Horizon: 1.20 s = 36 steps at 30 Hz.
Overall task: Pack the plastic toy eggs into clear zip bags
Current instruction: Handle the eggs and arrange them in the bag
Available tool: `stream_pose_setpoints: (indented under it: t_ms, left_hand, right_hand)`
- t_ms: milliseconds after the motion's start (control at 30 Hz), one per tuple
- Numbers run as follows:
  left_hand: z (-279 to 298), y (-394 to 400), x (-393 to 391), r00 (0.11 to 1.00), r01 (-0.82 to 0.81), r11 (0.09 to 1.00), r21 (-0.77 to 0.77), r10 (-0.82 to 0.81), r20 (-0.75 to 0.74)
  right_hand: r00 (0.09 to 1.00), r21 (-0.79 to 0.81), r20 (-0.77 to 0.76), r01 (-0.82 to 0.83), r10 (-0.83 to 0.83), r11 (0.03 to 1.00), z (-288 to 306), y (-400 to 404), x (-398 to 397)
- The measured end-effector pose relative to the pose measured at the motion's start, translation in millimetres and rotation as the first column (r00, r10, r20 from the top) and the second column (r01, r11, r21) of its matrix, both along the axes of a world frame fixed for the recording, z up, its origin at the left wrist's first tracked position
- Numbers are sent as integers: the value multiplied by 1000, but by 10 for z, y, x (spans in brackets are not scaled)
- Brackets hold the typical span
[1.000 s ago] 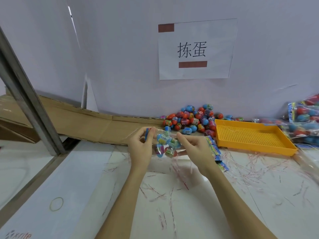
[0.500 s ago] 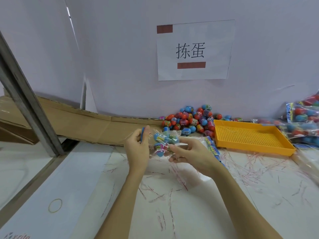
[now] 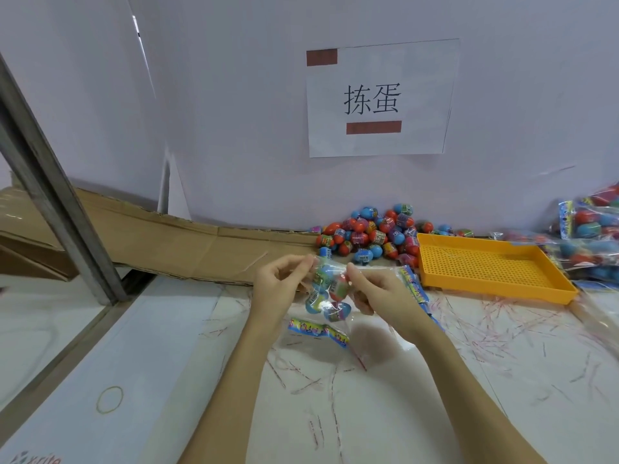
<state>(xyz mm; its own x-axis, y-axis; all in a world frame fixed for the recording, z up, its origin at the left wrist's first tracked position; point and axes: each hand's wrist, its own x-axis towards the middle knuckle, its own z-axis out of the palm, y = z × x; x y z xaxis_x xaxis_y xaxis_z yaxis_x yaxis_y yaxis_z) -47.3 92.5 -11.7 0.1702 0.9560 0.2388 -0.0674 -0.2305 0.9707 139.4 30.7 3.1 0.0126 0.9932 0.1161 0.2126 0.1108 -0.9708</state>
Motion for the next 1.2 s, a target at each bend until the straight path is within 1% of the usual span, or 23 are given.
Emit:
stream_pose_setpoints:
  t_ms: [67, 100, 133, 167, 267, 300, 367, 433, 467, 567, 633, 733, 767, 800, 833, 900, 967, 1033, 1067, 1133, 1200]
  left_hand:
    - [12, 7, 9, 998, -62, 997, 52, 62, 11]
    - [14, 8, 5, 994, -110, 990, 90, 109, 7]
    - [20, 8, -2, 990, -139, 983, 123, 140, 3]
    - [24, 3, -12, 991, -134, 979, 155, 136, -3]
    - [29, -20, -15, 1000, 0, 980, 199, -2, 8]
    - [34, -27, -1, 999, 39, 982, 184, -45, 26]
    - [39, -37, 39, 993, 75, 990, 116, -84, 78]
    - [32, -28, 67, 991, 34, 999, 35, -38, 129]
    - [27, -16, 74, 988, 2, 1000, -16, 1, 152]
    - [18, 20, 57, 984, -55, 984, -171, 83, 160]
    - [27, 30, 38, 986, -27, 973, -231, 64, 151]
    - [37, 42, 0, 981, 50, 959, -279, 5, 194]
    - [29, 55, -16, 979, 60, 957, -284, -1, 205]
    - [26, 66, -28, 976, 74, 953, -294, -9, 219]
    - [27, 75, -37, 971, 101, 944, -313, -25, 240]
    - [40, 66, -54, 954, 193, 917, -349, -91, 287]
    - [52, 62, -75, 951, 246, 912, -327, -162, 263]
    - [68, 39, -76, 963, 223, 933, -281, -166, 214]
    - [70, 32, -64, 972, 181, 951, -253, -133, 196]
    - [62, 20, -24, 990, 44, 983, -179, -19, 137]
    - [27, 17, 16, 995, -95, 995, -22, 95, 9]
  right_hand:
    - [992, 63, 115, 35, -42, 997, -5, -11, -3]
    - [990, 89, 128, 40, -51, 995, 0, -12, -7]
    - [995, 101, 89, 36, -45, 994, 7, -14, -12]
    - [1000, 103, 21, 20, -23, 994, 22, -21, -23]
    - [978, 84, -202, -32, 48, 996, 66, -20, -75]
    - [967, 93, -250, -34, 56, 995, 65, -18, -88]
    - [968, 157, -249, 23, 17, 987, 50, -12, -84]
    - [981, 213, -191, 80, -39, 974, 35, 0, -50]
    - [985, 215, -164, 93, -58, 972, 41, 2, -39]
    - [994, 175, -97, 68, -52, 982, 61, 6, -13]
    - [999, 112, -46, 4, 1, 994, 64, -6, 26]
    - [994, 7, 35, -104, 104, 995, 60, -20, 70]
    - [993, 3, 21, -114, 114, 994, 51, -18, 72]
    - [994, 4, -26, -107, 107, 994, 48, -15, 59]
    - [994, 4, -74, -82, 82, 997, 47, -12, 42]
    - [994, -1, -104, -18, 18, 1000, 39, -11, 24]
    - [995, -11, -100, 21, -22, 1000, 32, -10, 37]
    - [993, -9, -114, 29, -30, 1000, 29, -6, 65]
    - [992, -3, -125, 27, -27, 1000, 35, -4, 69]
    - [991, 16, -132, 28, -25, 999, 55, -8, 41]
    - [992, 29, -122, 20, -17, 999, 55, -13, -7]
